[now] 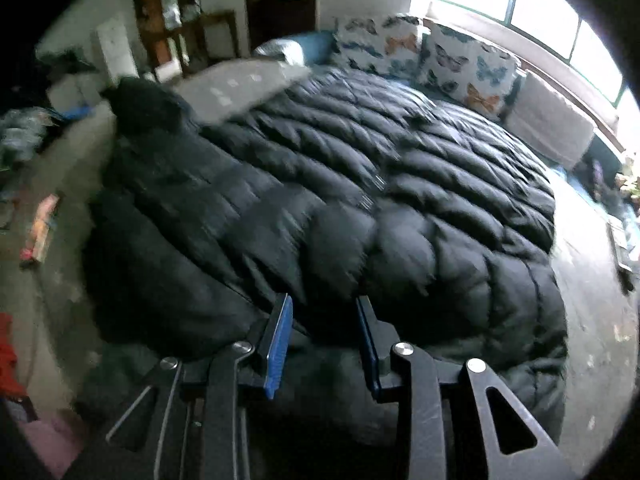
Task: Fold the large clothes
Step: 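Lift the jacket side with the left tool and fold it over the body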
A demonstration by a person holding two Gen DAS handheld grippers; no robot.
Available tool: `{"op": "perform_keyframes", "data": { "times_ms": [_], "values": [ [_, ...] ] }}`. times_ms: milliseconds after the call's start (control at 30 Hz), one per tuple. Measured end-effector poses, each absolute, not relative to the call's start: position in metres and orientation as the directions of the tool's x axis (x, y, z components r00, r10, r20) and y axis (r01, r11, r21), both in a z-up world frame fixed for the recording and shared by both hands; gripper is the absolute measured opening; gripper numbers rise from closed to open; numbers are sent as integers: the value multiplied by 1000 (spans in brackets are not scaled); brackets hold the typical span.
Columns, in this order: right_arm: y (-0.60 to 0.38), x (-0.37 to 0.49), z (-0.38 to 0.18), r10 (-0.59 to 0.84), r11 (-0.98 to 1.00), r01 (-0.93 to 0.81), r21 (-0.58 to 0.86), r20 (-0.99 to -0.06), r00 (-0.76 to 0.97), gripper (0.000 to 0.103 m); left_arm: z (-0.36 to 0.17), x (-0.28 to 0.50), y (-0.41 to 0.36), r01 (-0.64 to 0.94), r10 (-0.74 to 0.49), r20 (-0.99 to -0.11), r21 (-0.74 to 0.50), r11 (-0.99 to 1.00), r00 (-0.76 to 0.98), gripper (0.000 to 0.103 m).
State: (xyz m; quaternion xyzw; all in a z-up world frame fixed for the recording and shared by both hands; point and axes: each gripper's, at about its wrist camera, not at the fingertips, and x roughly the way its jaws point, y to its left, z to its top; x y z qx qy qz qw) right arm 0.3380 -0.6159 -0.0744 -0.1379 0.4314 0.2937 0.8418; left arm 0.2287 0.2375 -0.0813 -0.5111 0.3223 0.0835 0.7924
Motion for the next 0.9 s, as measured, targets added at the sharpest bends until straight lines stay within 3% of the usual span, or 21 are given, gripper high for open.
{"op": "perform_keyframes", "data": {
  "times_ms": [100,233,467,533,600,700,900],
  "values": [
    [-590,345,-84,411,753,-657,45,-812,415,35,-92,251,257,-500,-177,-612,-753,429,770,84],
    [-562,351,-114,337,721,-693,-26,-860,383,35,-116,277,276,-557,-192,-643,-750,358,742,84],
    [-546,351,-96,412,673,-740,10,-835,364,35,-146,299,293,-621,-174,-684,-721,307,708,82],
    [-537,357,-111,389,668,-744,8,-856,341,35,-149,306,297,-611,-164,-671,-732,302,723,72],
    [-534,362,-115,384,671,-742,7,-859,340,35,-150,313,299,-571,-197,-637,-762,307,745,40],
    [-536,361,-97,426,682,-730,41,-834,351,35,-129,319,295,-540,-176,-627,-757,367,759,22],
    [-510,359,-113,405,647,-762,18,-855,323,37,-30,326,239,-352,-151,-528,-726,591,836,15]
  ]
}}
